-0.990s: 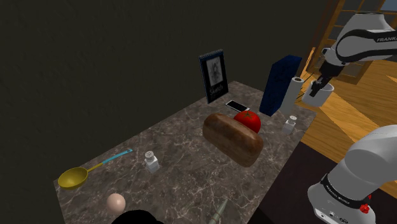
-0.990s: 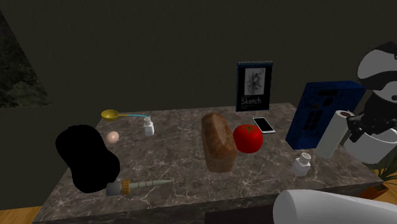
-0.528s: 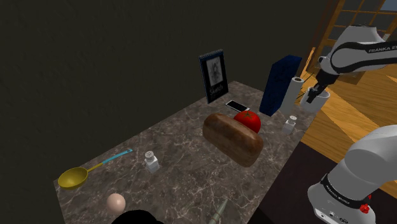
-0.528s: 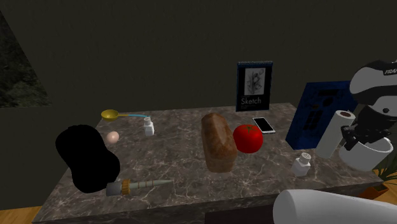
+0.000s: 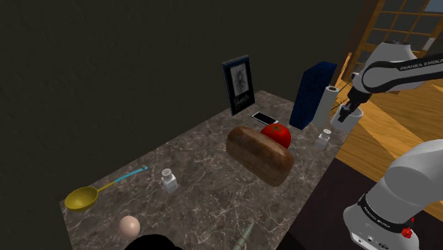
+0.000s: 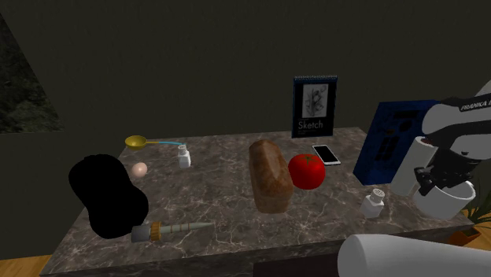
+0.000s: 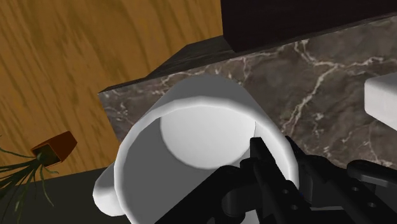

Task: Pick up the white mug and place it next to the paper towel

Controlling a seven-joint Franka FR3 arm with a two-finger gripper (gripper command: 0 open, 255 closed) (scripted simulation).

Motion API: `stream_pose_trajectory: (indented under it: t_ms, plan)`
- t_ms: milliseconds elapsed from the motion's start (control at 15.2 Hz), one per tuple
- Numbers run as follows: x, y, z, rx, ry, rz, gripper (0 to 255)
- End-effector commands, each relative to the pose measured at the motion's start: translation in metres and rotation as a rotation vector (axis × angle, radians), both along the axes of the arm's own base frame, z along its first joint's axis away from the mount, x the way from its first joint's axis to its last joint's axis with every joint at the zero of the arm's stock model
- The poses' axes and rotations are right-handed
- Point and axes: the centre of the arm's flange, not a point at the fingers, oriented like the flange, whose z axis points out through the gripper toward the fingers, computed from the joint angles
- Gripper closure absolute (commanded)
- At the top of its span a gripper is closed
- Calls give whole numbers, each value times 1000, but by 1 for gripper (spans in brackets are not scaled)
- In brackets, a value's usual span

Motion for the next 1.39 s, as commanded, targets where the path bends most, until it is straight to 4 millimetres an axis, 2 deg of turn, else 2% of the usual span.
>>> stream_pose_trajectory:
  t_ms: [0,198,660,726,1056,1320]
  plan:
    - [-1,0,-10,-1,-1,0,255]
    - [-1,0,-24,-1,-1,0,255]
    - [-1,0,-24,-1,-1,0,255]
    - [-1,0,-24,-1,-1,0,0]
    - [-1,0,-24,-1,-1,0,0]
    - [-7,2,25,-1,-1,0,0]
